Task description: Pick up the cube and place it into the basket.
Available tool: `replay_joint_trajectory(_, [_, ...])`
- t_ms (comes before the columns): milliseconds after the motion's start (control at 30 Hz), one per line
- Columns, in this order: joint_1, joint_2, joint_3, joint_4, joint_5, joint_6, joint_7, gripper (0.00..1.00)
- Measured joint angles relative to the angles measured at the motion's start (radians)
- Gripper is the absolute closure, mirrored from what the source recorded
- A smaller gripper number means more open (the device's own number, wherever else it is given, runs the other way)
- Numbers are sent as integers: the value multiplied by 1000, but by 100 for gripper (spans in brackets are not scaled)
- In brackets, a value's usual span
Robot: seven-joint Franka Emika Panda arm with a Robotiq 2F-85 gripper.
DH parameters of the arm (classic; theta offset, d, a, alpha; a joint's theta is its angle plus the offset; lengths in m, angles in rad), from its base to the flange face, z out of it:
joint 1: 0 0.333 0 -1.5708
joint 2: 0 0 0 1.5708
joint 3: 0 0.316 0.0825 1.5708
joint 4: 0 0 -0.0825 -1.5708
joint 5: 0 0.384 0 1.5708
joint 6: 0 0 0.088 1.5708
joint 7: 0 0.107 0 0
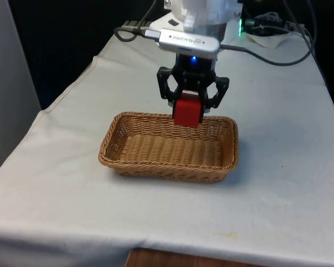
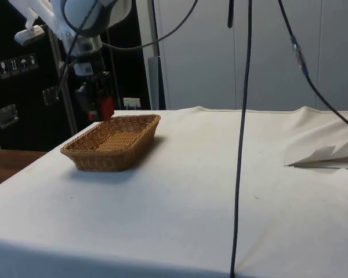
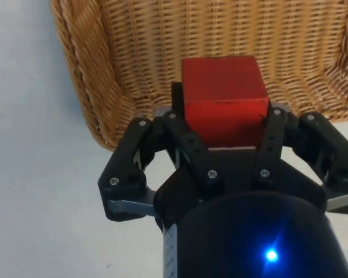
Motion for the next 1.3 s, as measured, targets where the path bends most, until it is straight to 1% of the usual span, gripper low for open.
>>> replay_joint_trajectory(267, [1, 25, -1, -2, -16, 39, 13, 100])
replay_joint_trajectory(433, [1, 36, -1, -4, -17, 51, 15, 100])
replay_joint_trajectory(500, [1, 49, -1, -6, -17, 69, 17, 100])
replay_joint_trajectory(567, [1, 49, -1, -6, -17, 69, 17, 100])
replay_joint_trajectory(700, [2, 74, -1, -9, -17, 102, 21, 100])
replay_joint_trajectory(1033, [8, 130, -1, -11, -21, 168, 37, 100])
replay_joint_trajectory(1300, [12, 155, -1, -11, -21, 198, 44, 100])
